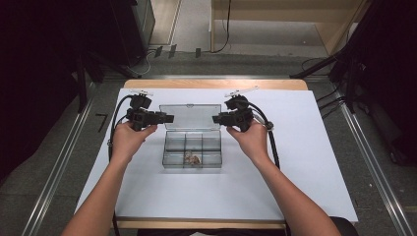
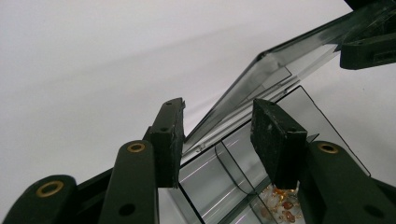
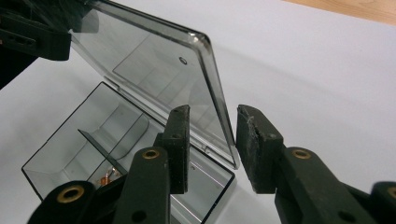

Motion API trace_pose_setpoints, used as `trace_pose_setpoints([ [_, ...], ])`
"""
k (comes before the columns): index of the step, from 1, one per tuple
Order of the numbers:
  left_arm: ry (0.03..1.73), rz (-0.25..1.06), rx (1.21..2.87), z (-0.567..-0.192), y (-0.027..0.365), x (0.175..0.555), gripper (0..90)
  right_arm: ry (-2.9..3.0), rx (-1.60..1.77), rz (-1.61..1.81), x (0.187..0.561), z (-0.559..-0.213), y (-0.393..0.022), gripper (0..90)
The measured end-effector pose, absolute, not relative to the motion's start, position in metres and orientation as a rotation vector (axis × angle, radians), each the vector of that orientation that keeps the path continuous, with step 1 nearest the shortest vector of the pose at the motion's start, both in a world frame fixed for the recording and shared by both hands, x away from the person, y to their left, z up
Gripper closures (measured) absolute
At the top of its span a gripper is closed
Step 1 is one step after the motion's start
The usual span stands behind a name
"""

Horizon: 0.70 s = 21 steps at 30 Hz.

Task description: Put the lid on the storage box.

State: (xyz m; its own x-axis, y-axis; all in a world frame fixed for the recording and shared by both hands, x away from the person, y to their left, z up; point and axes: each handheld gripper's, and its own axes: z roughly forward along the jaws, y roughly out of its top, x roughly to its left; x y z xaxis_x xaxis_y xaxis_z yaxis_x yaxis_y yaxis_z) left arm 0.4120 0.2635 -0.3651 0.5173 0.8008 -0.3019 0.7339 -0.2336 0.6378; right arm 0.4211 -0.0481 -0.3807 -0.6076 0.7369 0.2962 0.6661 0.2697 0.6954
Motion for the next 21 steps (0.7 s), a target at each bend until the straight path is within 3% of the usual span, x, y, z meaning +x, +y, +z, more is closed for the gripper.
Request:
trace_pose_setpoints([
  [21, 1.209, 0.141, 2.021, -0.354, 0.270, 0.395, 54.7, 2.459, 1.323, 1.283, 0.409, -0.376, -0.053, 65.4],
])
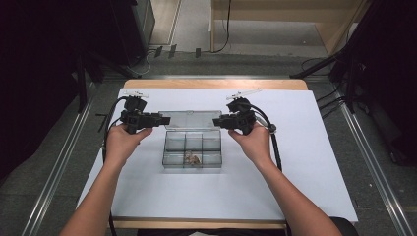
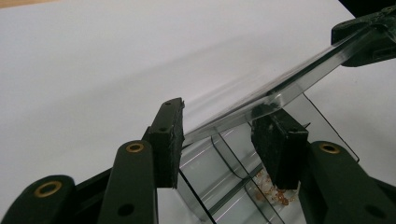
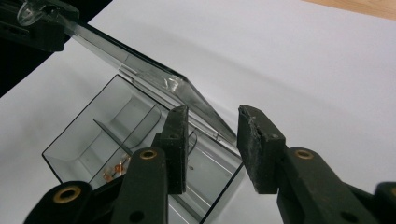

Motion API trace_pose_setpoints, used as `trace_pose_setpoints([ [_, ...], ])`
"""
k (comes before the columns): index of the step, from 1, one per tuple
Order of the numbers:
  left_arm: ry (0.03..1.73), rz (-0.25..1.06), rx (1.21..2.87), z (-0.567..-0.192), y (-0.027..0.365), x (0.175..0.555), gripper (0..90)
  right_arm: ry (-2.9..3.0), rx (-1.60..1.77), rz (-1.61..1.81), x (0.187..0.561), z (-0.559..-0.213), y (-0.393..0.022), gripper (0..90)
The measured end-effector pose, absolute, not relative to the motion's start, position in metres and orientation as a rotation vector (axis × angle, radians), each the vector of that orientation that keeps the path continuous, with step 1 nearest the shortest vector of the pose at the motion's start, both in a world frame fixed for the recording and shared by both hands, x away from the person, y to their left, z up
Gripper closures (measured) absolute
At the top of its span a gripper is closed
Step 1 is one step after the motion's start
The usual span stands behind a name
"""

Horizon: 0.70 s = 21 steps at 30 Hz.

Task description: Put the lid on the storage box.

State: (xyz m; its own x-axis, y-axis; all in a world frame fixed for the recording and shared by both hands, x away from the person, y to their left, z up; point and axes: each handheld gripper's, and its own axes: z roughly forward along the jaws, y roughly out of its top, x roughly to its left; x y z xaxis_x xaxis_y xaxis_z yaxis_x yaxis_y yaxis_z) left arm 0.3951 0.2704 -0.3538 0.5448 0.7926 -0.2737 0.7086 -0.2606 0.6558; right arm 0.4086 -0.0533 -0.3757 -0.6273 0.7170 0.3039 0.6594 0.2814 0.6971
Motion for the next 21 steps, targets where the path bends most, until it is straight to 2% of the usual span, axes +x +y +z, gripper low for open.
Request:
trace_pose_setpoints([
  [21, 1.191, 0.153, 2.049, -0.355, 0.268, 0.381, 52.6, 2.480, 1.302, 1.275, 0.396, -0.373, -0.055, 65.4],
])
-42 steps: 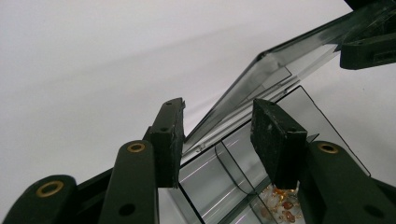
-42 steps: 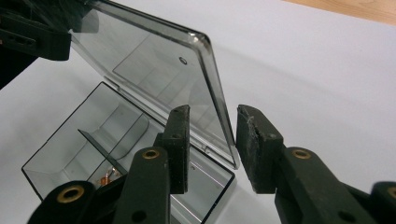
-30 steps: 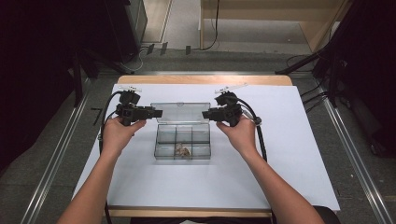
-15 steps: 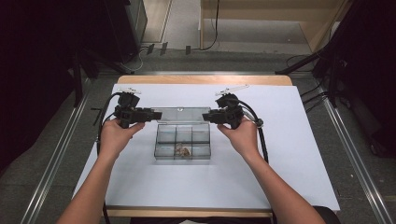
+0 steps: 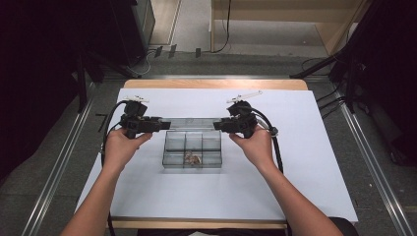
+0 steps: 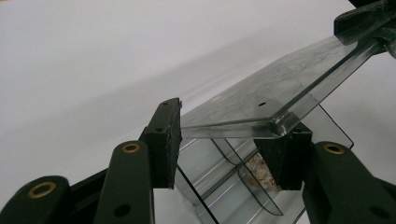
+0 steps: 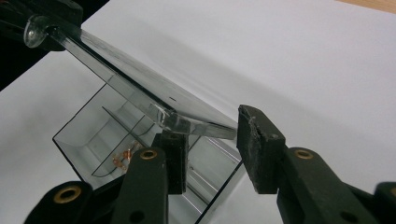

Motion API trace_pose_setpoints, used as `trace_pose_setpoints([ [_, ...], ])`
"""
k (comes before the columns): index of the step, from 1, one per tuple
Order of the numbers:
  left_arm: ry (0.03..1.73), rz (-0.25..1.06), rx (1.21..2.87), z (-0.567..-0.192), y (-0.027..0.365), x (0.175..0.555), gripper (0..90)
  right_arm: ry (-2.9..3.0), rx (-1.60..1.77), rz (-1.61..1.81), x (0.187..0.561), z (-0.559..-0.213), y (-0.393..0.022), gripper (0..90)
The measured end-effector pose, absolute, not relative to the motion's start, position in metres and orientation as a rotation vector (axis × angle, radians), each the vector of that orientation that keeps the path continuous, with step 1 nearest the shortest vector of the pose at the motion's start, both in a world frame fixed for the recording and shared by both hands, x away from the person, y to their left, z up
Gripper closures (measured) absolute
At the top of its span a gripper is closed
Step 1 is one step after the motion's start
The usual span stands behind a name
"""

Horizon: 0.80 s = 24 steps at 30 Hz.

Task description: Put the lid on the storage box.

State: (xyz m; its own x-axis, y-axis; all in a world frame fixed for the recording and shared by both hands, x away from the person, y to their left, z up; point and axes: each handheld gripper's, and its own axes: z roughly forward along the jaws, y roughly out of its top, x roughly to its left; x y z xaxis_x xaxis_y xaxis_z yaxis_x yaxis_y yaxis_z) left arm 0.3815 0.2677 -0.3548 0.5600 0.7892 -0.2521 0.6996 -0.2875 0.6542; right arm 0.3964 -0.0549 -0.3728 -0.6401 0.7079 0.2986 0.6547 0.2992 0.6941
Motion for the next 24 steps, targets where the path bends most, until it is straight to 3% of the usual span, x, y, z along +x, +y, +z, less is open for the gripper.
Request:
trace_pose_setpoints([
  [24, 1.177, 0.157, 2.060, -0.351, 0.266, 0.368, 51.4, 2.491, 1.267, 1.296, 0.380, -0.367, -0.059, 63.7],
])
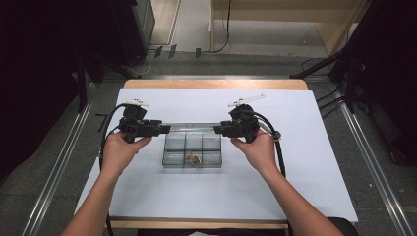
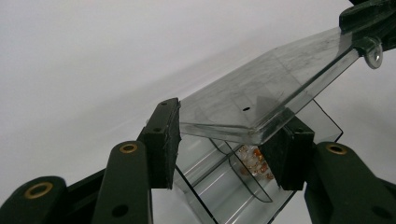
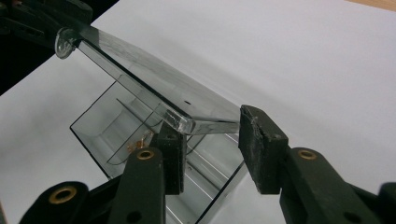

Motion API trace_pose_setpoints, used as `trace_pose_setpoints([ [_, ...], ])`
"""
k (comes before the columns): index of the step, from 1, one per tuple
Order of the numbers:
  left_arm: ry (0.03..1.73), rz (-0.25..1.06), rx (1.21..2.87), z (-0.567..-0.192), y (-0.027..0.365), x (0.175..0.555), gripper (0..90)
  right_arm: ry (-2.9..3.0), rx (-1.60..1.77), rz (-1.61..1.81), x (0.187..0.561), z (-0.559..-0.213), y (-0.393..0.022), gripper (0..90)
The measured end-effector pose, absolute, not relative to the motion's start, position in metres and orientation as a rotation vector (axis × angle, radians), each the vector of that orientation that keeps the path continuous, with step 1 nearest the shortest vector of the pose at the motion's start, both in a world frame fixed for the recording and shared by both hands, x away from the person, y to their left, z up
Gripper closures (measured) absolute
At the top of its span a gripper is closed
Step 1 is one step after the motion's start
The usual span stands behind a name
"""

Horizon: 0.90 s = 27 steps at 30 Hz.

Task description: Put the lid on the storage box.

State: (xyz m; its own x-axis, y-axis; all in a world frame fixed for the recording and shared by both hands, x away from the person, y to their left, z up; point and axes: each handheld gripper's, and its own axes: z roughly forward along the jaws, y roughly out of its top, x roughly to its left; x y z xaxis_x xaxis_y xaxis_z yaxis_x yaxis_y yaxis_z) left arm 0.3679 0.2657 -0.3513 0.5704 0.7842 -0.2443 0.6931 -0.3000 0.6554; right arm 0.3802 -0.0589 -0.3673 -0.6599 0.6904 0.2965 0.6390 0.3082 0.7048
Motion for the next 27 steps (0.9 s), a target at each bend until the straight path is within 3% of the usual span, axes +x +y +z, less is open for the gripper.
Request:
trace_pose_setpoints([
  [27, 1.181, 0.141, 2.060, -0.351, 0.268, 0.352, 49.7, 2.502, 1.255, 1.305, 0.366, -0.366, -0.061, 61.9],
])
